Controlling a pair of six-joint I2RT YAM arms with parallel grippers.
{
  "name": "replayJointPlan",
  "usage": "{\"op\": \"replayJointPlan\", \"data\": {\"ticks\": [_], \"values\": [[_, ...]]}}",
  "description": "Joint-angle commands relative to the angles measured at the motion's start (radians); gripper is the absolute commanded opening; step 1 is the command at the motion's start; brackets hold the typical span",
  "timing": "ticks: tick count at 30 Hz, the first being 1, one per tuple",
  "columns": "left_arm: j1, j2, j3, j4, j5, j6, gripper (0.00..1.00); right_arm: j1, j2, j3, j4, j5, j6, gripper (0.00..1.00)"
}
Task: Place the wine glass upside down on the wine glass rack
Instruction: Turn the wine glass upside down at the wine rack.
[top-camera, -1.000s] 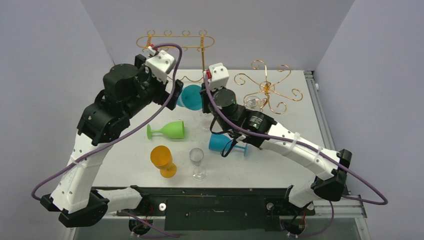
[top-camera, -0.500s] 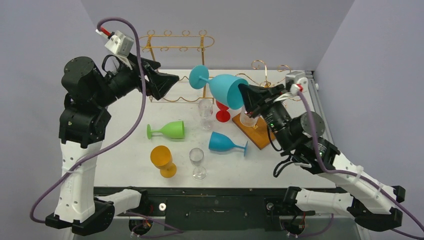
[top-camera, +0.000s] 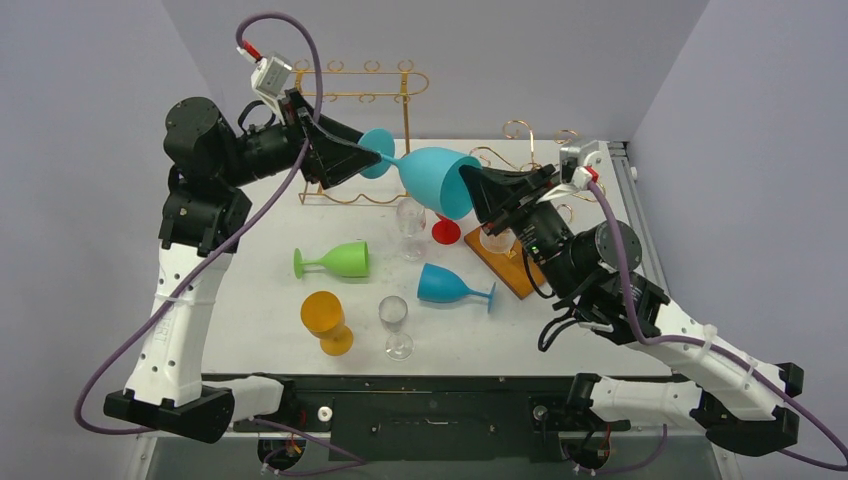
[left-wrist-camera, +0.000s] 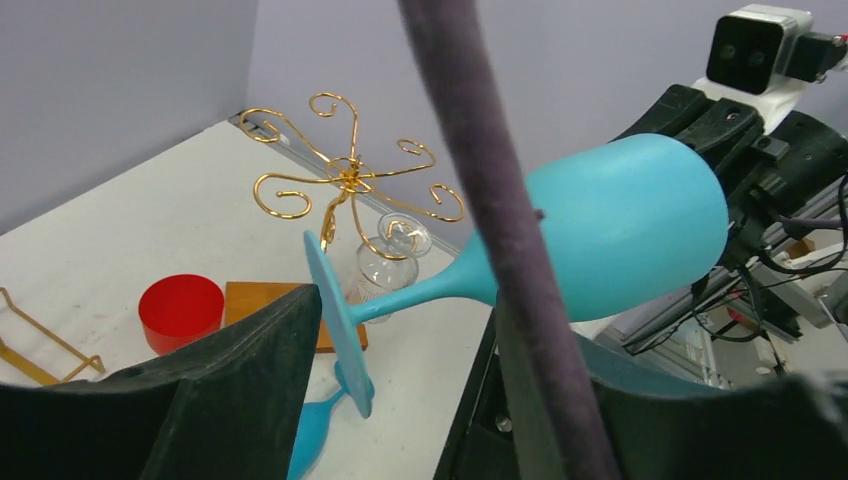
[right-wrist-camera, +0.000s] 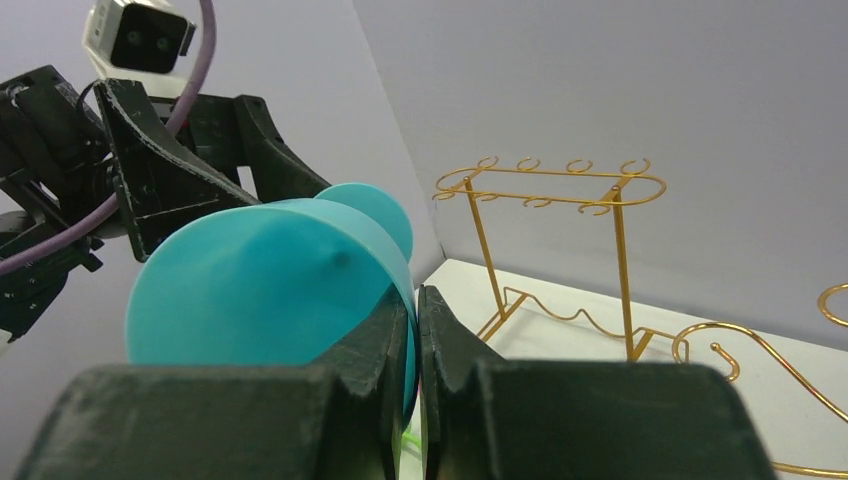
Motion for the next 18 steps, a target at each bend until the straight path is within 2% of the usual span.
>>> {"op": "replayJointPlan", "data": {"ticks": [1,3,4,9,12,15,18], "values": [[-0.001,-0.013,0.007,0.034,0.019,0.013,0.46,0.010,0.007,0.044,0.059,-0.035,0.007,0.00],[-0.004,0.003,0.022,-0.032,0.001,0.052,0.29,0.014,0.013,0.049,0.070,-0.035,0.003,0.00],[-0.005,0.014,0.040,-0.067,0.000,0.067,0.24,0.016,0.016,0.052,0.072,-0.032,-0.002,0.00],[-0.017,0.052,0.084,-0.175,-0.009,0.123,0.20,0.028,0.021,0.057,0.080,-0.024,-0.025,0.00],[-0.049,0.051,0.111,-0.226,-0.100,0.198,0.00,0.036,0.027,0.063,0.065,-0.031,-0.032,0.00],[-0.059,0.061,0.166,-0.264,-0.178,0.277,0.00,0.046,0.027,0.069,0.035,-0.032,-0.038,0.00],[-0.063,0.062,0.212,-0.277,-0.273,0.364,0.00,0.050,0.007,0.054,0.004,-0.033,-0.033,0.07]]}}
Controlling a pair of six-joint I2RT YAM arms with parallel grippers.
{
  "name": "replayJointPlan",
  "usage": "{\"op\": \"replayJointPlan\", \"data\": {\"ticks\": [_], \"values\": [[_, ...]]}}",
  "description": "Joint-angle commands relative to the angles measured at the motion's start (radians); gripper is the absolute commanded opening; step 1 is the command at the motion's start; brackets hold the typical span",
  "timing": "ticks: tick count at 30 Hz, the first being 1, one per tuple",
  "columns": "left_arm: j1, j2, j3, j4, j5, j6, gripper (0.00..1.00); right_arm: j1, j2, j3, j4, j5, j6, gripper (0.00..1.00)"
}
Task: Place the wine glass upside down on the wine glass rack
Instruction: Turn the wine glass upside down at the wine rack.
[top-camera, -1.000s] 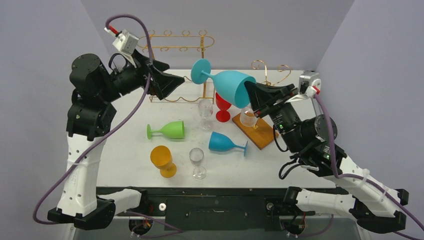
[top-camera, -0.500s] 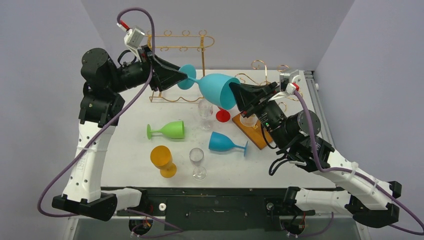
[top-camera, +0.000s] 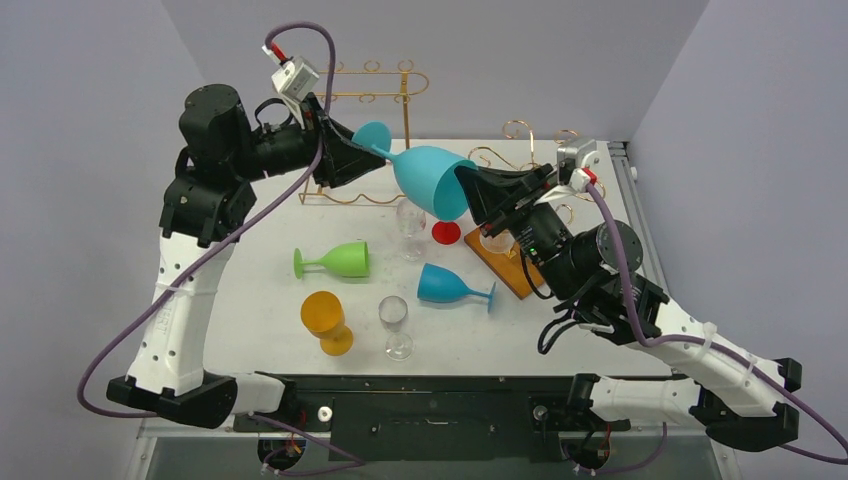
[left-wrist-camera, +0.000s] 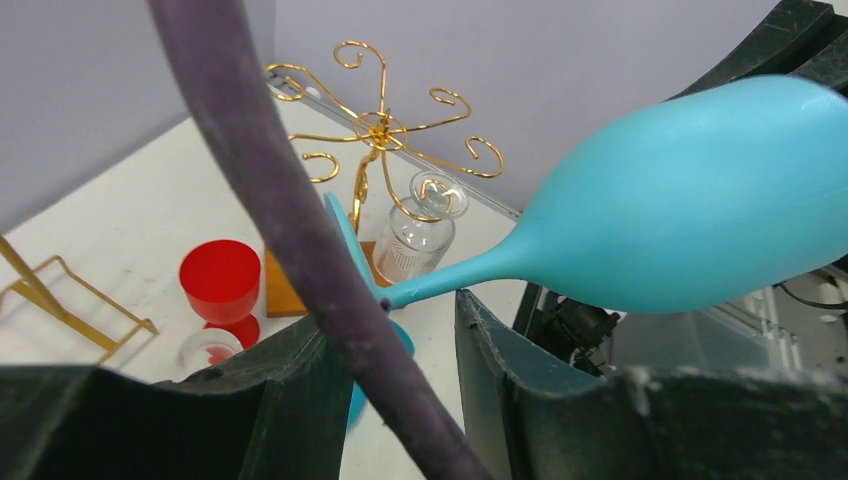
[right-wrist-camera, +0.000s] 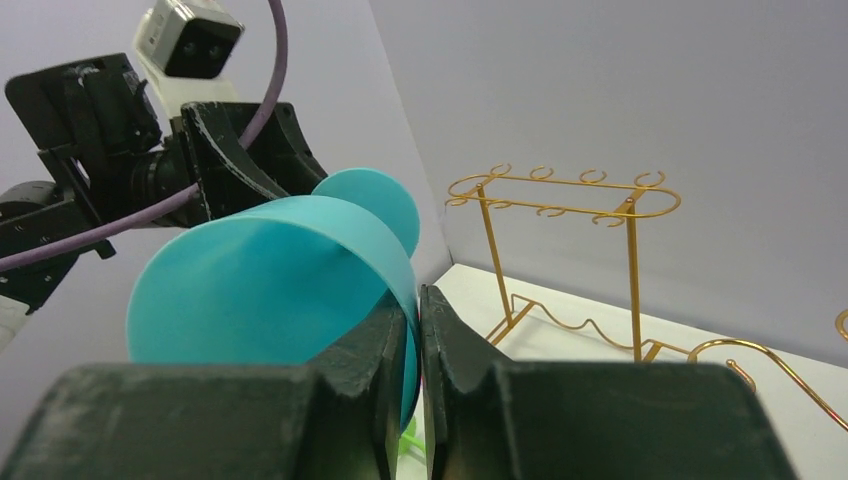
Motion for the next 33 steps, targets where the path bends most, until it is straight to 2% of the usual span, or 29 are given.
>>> {"op": "replayJointPlan", "data": {"ticks": [1,6,7,8,10,13,14,15,16,17,18,19,20,21,22,28,33], "values": [[-0.014,-0.010,0.106,-0.028,-0.276,0.160,0.00,0.020,-0.027,0.019,-0.013,-0.030,0.003,0.08],[-0.031,-0.005,0.127,-0.038,-0.341,0.196,0.00,0.021,-0.048,-0.024,0.003,-0.017,0.022,0.03],[-0.056,-0.005,0.130,-0.052,-0.361,0.205,0.06,0.021,-0.045,-0.025,0.011,-0.019,0.024,0.02],[-0.084,-0.009,0.130,-0.064,-0.409,0.225,0.21,0.023,-0.042,-0.024,0.015,-0.020,0.027,0.00],[-0.141,-0.019,0.126,-0.079,-0.490,0.275,0.44,0.028,-0.036,-0.023,0.027,-0.022,0.024,0.00],[-0.156,-0.027,0.124,-0.083,-0.534,0.271,0.75,0.035,-0.034,-0.016,0.029,-0.013,0.012,0.00],[-0.156,-0.025,0.131,-0.091,-0.543,0.269,0.92,0.036,-0.036,-0.016,0.030,-0.008,0.006,0.00],[-0.156,-0.021,0.136,-0.099,-0.547,0.267,0.99,0.037,-0.039,-0.015,0.030,-0.005,0.003,0.00],[-0.155,-0.021,0.136,-0.102,-0.548,0.266,0.99,0.037,-0.042,-0.016,0.029,-0.002,-0.002,0.00],[-0.155,-0.024,0.132,-0.098,-0.547,0.263,0.93,0.037,-0.044,-0.015,0.028,0.002,-0.006,0.00],[-0.155,-0.027,0.127,-0.091,-0.544,0.260,0.81,0.037,-0.047,-0.014,0.026,0.005,-0.009,0.00],[-0.155,-0.031,0.120,-0.085,-0.543,0.253,0.63,0.037,-0.051,-0.013,0.023,0.008,-0.013,0.00],[-0.155,-0.035,0.113,-0.074,-0.560,0.236,0.30,0.037,-0.054,-0.015,0.022,0.011,-0.016,0.00],[-0.155,-0.038,0.106,-0.064,-0.588,0.215,0.04,0.037,-0.057,-0.014,0.024,0.014,-0.017,0.00],[-0.155,-0.037,0.105,-0.068,-0.594,0.206,0.00,0.038,-0.059,-0.016,0.025,0.014,-0.019,0.00],[-0.155,-0.018,0.147,-0.104,-0.607,0.174,0.00,0.044,-0.053,-0.011,0.034,0.023,-0.036,0.00],[-0.153,-0.034,0.130,-0.091,-0.547,0.201,0.00,0.050,-0.031,-0.003,0.044,0.028,-0.054,0.00]]}}
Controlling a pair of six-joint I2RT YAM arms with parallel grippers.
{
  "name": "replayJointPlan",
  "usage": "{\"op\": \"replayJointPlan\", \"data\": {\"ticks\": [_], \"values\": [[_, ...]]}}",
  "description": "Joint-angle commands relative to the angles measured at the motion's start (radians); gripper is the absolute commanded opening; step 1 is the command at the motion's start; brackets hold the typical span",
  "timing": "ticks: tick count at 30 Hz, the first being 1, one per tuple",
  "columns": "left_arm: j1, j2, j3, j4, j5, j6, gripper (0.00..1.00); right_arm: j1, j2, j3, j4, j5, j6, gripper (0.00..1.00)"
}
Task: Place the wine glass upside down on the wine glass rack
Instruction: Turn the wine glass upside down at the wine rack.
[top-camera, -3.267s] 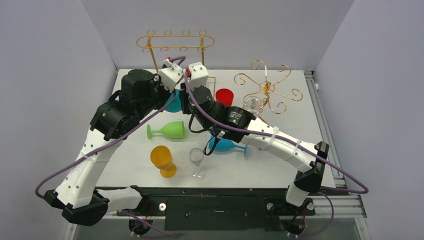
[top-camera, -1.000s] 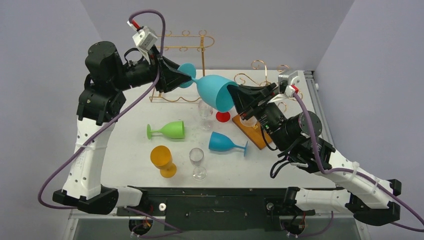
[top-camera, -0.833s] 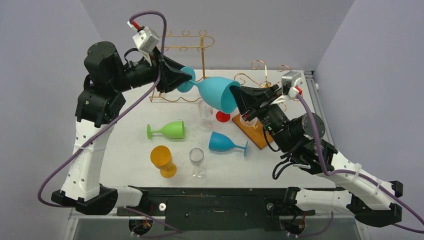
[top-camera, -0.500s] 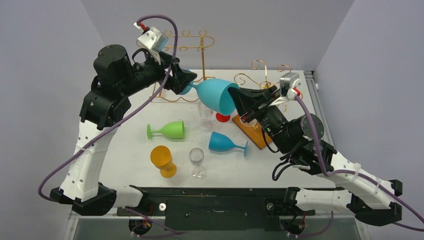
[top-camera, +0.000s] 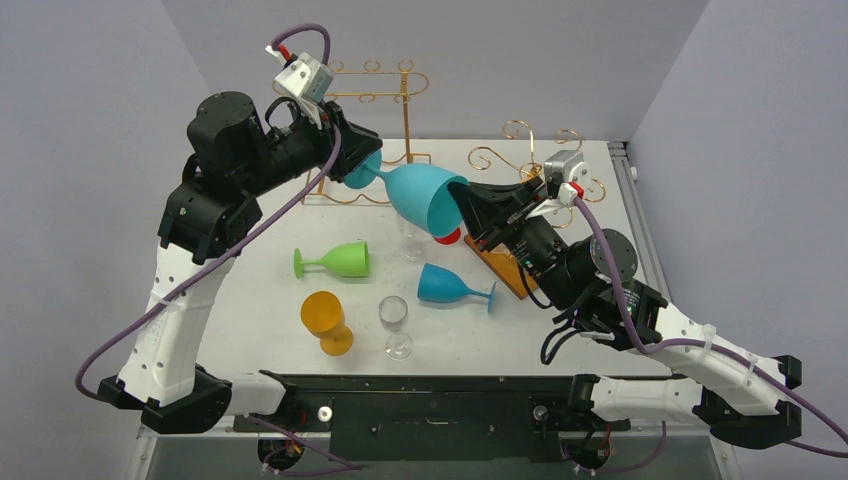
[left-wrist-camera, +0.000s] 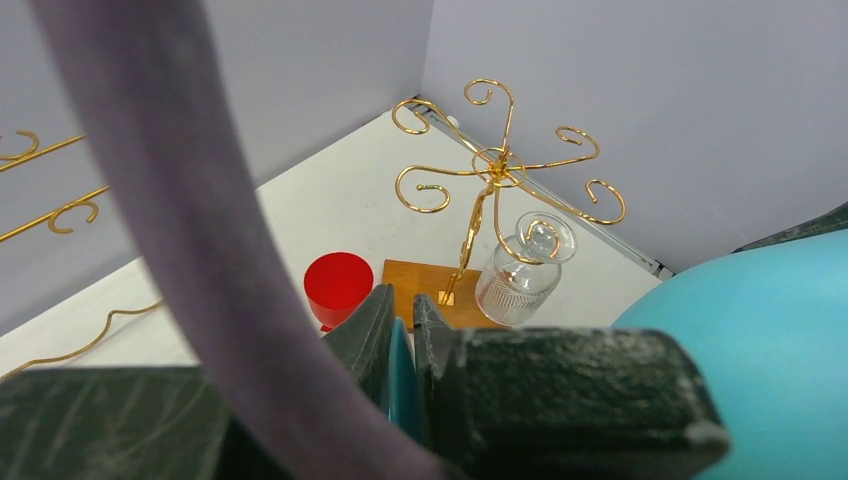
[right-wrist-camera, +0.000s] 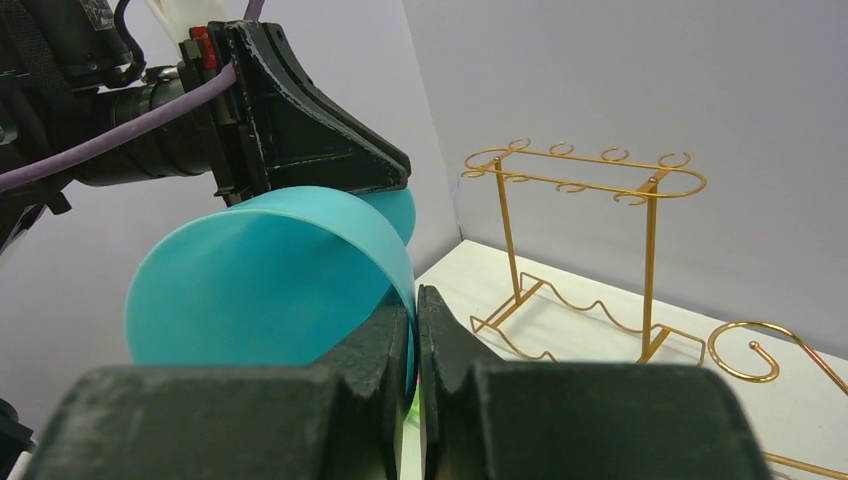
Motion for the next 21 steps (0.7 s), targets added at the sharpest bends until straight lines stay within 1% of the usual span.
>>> {"op": "replayJointPlan", "data": {"ticks": [1,3,4,6,9,11,12,13,17,21], "values": [[0.019,-0.031,0.013,0.022,-0.049,0.041,0.00,0.005,0.001,0.033,0.074,0.033,-0.031,0.00],[0.020,-0.041,0.001,0.026,-0.021,0.073,0.00,0.005,0.012,0.042,0.060,0.027,-0.030,0.08],[0.020,-0.046,-0.006,0.030,-0.006,0.092,0.00,0.006,0.015,0.046,0.051,0.022,-0.027,0.14],[0.024,-0.055,-0.013,0.040,0.027,0.135,0.00,0.006,0.012,0.039,0.029,0.017,-0.014,0.23],[0.024,-0.059,-0.009,0.048,0.060,0.241,0.00,0.006,-0.004,0.023,0.000,-0.002,0.018,0.39],[0.024,-0.068,-0.013,0.068,0.075,0.331,0.00,0.005,-0.014,0.022,-0.034,-0.024,0.044,0.64],[0.024,-0.074,-0.022,0.083,0.087,0.376,0.00,0.006,-0.018,0.025,-0.073,-0.036,0.051,0.71],[0.023,-0.087,-0.039,0.101,0.098,0.429,0.00,0.005,-0.022,0.033,-0.110,-0.054,0.060,0.73],[0.023,-0.152,-0.130,0.217,0.155,0.605,0.00,0.002,-0.034,0.094,-0.295,-0.144,0.067,0.75],[0.017,-0.209,-0.207,0.267,0.229,0.791,0.00,-0.022,-0.026,0.181,-0.491,-0.280,0.053,0.76]]}}
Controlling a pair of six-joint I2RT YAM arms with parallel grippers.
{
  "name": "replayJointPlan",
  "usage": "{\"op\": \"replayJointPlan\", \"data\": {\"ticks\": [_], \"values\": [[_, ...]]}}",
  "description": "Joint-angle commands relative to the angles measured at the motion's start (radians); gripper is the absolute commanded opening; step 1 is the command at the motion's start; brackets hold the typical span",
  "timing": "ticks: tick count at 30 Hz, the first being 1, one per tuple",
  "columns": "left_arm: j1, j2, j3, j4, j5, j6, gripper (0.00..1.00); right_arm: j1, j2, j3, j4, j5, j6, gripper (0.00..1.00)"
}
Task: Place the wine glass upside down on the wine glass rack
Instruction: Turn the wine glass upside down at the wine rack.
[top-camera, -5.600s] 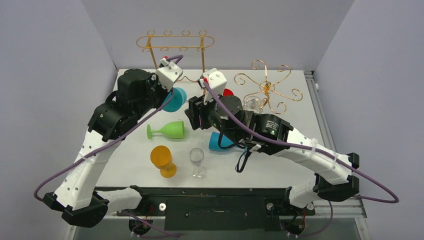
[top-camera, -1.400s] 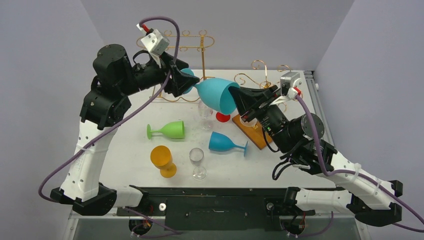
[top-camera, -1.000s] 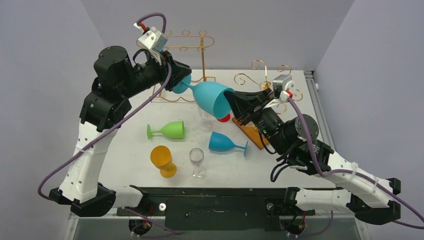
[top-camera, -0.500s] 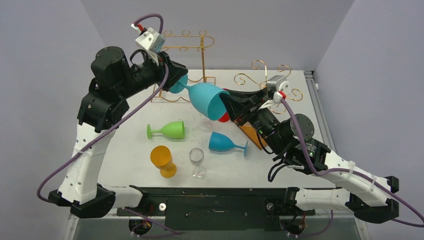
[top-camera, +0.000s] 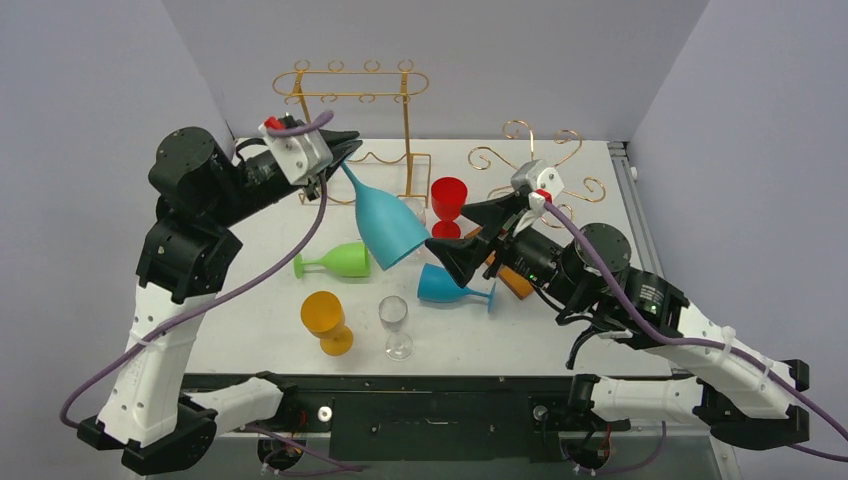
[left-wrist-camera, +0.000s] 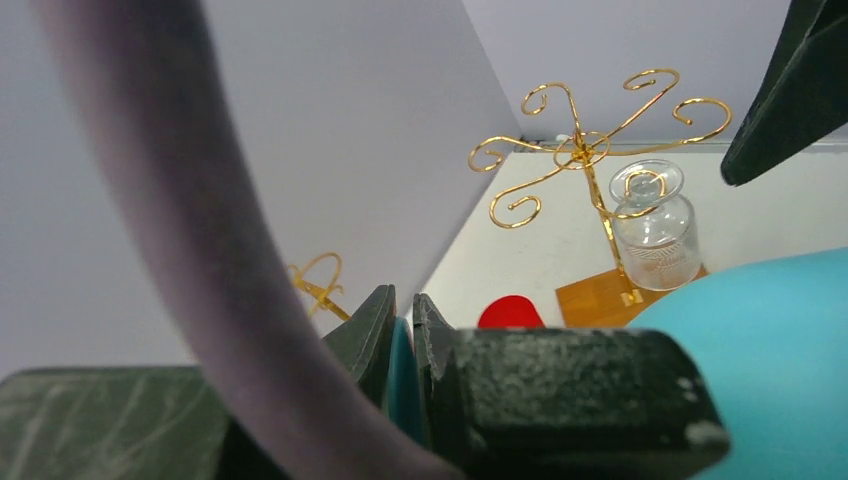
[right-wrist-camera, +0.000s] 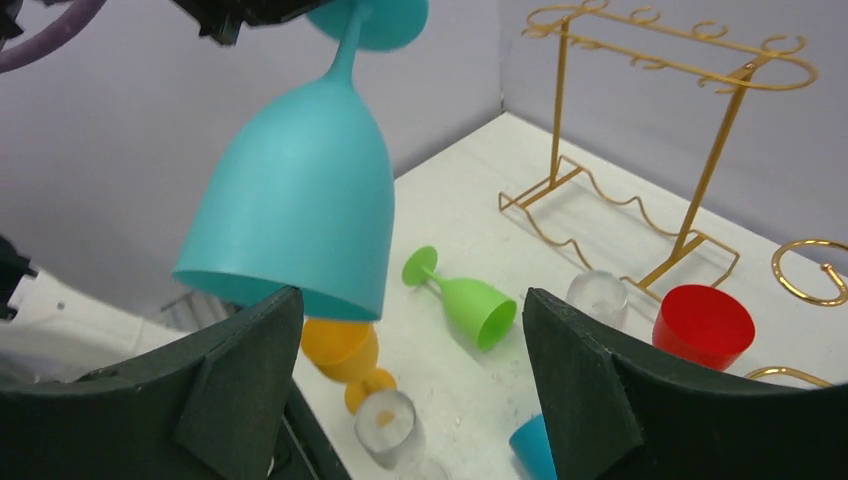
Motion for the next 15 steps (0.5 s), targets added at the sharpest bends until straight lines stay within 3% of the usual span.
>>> {"op": "replayJointPlan", "data": {"ticks": [1,6,15], "values": [[-0.006,-0.078,-0.076,0.129,0.131,0.312,0.00,-0.038,-0.017,0.139,-0.203,-0.188,0.004,0.76],[-0.018,-0.184,-0.235,0.223,0.215,0.590,0.00,-0.106,0.025,0.234,-0.326,-0.385,-0.012,0.77],[-0.051,-0.263,-0.304,0.237,0.301,0.815,0.00,-0.120,0.141,0.223,-0.146,-0.408,0.029,0.79]]}}
